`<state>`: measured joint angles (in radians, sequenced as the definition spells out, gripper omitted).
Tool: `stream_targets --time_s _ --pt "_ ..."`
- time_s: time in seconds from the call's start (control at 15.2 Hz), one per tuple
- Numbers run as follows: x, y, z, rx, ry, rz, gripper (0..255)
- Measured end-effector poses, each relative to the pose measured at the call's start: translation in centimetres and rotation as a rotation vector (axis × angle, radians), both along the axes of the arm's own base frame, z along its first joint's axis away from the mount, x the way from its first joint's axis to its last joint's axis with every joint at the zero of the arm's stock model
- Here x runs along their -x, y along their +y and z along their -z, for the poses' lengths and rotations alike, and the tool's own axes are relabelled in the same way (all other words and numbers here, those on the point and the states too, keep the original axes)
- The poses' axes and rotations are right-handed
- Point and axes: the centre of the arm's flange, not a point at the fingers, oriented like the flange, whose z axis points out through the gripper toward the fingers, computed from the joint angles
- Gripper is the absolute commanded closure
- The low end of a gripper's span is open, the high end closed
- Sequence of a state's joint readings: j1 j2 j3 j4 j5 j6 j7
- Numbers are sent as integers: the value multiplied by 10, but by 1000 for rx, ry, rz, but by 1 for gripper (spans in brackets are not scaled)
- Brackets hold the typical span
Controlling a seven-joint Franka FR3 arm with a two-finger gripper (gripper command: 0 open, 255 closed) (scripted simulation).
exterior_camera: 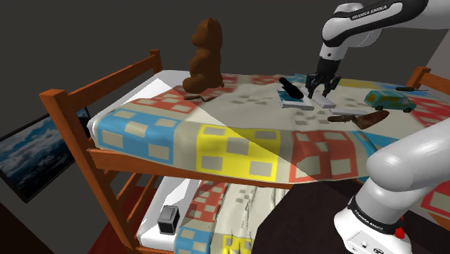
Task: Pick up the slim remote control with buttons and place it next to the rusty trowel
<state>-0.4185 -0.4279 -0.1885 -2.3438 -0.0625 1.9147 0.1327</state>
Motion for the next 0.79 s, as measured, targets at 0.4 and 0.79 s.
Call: stream_targets --time_s 0.4,0.79 --pt "72 -29 -4 0 0 0 255" --pt "138 -60 0 0 0 0 255"
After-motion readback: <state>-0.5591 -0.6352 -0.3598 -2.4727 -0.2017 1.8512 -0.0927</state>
